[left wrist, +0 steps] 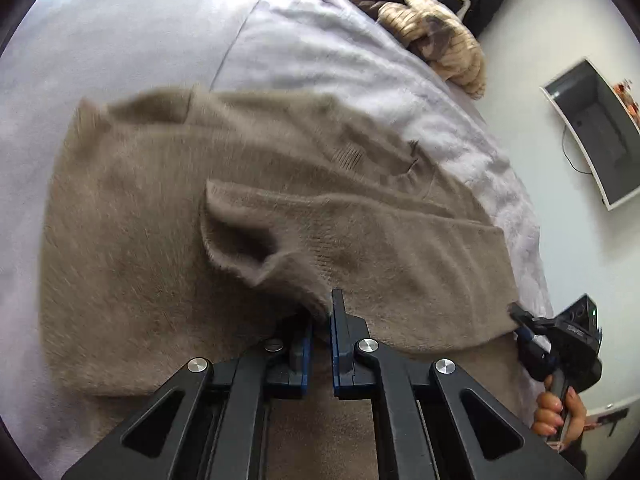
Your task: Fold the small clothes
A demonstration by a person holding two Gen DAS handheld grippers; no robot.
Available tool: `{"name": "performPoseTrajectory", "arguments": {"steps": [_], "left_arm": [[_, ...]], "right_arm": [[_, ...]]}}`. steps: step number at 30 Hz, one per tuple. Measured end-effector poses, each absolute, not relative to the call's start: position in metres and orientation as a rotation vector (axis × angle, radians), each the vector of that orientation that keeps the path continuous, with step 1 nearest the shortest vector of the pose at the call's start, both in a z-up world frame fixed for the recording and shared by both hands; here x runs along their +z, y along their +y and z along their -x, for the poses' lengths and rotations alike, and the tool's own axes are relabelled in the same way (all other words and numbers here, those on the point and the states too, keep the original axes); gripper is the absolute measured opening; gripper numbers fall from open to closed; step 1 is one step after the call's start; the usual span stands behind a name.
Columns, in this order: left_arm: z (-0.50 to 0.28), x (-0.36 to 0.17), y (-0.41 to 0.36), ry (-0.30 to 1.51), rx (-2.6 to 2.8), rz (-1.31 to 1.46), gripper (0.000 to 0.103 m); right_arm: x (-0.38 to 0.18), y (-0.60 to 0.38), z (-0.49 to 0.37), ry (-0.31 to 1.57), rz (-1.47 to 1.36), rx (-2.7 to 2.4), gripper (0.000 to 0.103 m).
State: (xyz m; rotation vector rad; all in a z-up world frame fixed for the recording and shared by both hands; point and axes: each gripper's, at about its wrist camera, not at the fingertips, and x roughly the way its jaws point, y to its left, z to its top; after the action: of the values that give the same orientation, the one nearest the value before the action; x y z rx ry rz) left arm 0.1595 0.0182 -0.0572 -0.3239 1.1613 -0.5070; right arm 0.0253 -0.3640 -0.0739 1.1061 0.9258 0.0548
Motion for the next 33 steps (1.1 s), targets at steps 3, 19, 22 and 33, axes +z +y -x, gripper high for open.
{"name": "performPoseTrajectory", "arguments": {"steps": [3, 19, 22, 33], "left_arm": [[-0.157, -0.041, 0.026, 1.102, -0.521, 0.34, 0.008], [-0.141, -0.076, 0.03, 1.159, -0.473, 0.317, 0.009], [-0.143, -0.076, 0.029, 1.162, -0.466, 0.332, 0.009], [-0.13, -0.07, 0.025, 1.125, -0.433, 0.314, 0.009]], "right_arm": [[-0.042, -0.366, -0.033, 0.887, -0.957, 0.081, 0.006], [-0.025, -0.409, -0.023, 0.954, -0.78, 0.069, 0.056], [-0.05, -0.413, -0.051, 1.028, -0.849, 0.087, 0.056], [-0.035, -0.393, -0.08, 1.093, -0.472, -0.026, 0.009]]}}
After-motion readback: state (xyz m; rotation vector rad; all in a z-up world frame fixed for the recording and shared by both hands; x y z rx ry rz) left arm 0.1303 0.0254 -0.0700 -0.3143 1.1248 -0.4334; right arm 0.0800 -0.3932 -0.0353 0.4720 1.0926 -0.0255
